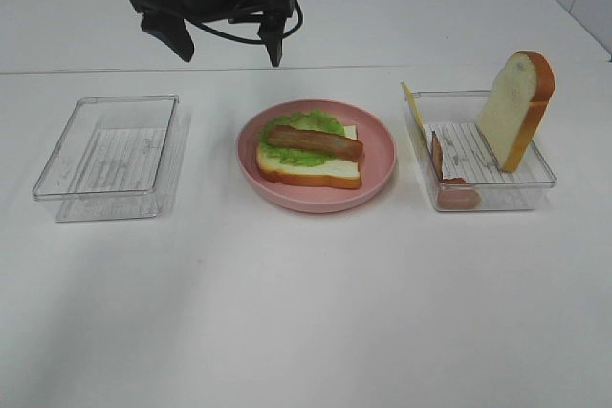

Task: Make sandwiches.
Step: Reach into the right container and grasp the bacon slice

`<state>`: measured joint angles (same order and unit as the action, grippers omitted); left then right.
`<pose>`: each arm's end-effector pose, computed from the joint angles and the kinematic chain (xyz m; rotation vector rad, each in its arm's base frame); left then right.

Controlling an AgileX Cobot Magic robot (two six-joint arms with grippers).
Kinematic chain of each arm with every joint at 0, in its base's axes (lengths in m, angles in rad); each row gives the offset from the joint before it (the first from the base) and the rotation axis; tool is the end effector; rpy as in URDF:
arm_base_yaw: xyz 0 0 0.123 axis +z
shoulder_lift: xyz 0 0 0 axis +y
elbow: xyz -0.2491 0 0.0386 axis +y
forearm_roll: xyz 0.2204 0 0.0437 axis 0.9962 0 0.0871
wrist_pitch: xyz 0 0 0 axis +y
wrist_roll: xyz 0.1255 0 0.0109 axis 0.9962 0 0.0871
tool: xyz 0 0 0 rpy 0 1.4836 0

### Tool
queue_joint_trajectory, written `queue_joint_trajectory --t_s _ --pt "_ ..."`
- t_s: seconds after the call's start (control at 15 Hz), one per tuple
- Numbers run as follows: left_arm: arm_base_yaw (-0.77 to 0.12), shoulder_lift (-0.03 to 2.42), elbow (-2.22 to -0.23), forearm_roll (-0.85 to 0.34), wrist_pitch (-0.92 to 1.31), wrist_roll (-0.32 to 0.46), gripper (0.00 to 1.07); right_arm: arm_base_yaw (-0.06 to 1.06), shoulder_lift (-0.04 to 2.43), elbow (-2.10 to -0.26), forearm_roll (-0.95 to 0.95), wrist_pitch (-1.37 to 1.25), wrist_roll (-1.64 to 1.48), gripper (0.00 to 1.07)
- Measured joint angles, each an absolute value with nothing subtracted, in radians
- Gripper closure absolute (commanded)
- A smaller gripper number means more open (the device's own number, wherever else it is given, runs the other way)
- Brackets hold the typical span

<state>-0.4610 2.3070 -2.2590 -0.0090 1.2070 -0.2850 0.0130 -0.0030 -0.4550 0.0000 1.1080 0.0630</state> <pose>0.4182 -0.2089 0.1988 0.2407 2.7509 -0.2172 0.0357 0.0005 0.2302 0.0533 2.1333 0.0447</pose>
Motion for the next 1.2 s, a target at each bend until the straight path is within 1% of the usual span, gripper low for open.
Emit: queue_joint_trajectory --t_s 0.07,0.27,0.47,0.53,0.6,0.73,0.8,0.87,0.93,1.07,1.13,1.2 --pt "-0.461 2.279 -2.258 0.0 1.209 -0.258 0.05 0.013 -0.003 -0.455 0.0 1.108 0.063 0.09" --pt "-0.461 2.176 -2.254 0.0 1.213 -0.232 0.05 0.013 -0.003 -0.455 0.0 1.108 0.063 0.09" --pt "-0.459 2.057 -2.166 0.025 1.211 -0.214 0.05 0.013 -0.003 -0.455 0.0 1.108 0.063 0.09" --pt "-0.453 1.94 -1.993 0.063 1.211 -0.201 0.05 0.013 -0.003 -0.455 0.0 1.108 0.063 0.09" --pt "-0.452 1.908 -1.94 0.077 1.211 -0.2 0.05 0.013 -0.003 -0.455 0.0 1.108 0.063 0.09" --pt "-0.452 1.783 -1.736 0.154 1.214 -0.208 0.05 0.013 -0.003 -0.455 0.0 1.108 0.063 0.09" --pt "-0.452 1.756 -1.693 0.163 1.214 -0.208 0.05 0.013 -0.003 -0.455 0.0 1.108 0.063 0.09" --pt "-0.452 1.619 -1.498 0.19 1.217 -0.222 0.05 0.013 -0.003 -0.455 0.0 1.108 0.063 0.09" --pt "-0.452 1.589 -1.45 0.193 1.217 -0.23 0.05 0.013 -0.003 -0.455 0.0 1.108 0.063 0.09" --pt "-0.452 1.449 -1.278 0.203 1.211 -0.261 0.05 0.013 -0.003 -0.455 0.0 1.108 0.063 0.09" --pt "-0.452 1.417 -1.245 0.207 1.207 -0.268 0.05 0.013 -0.003 -0.455 0.0 1.108 0.063 0.09" --pt "-0.452 1.303 -1.13 0.224 1.194 -0.302 0.05 0.013 -0.003 -0.455 0.0 1.108 0.063 0.09"
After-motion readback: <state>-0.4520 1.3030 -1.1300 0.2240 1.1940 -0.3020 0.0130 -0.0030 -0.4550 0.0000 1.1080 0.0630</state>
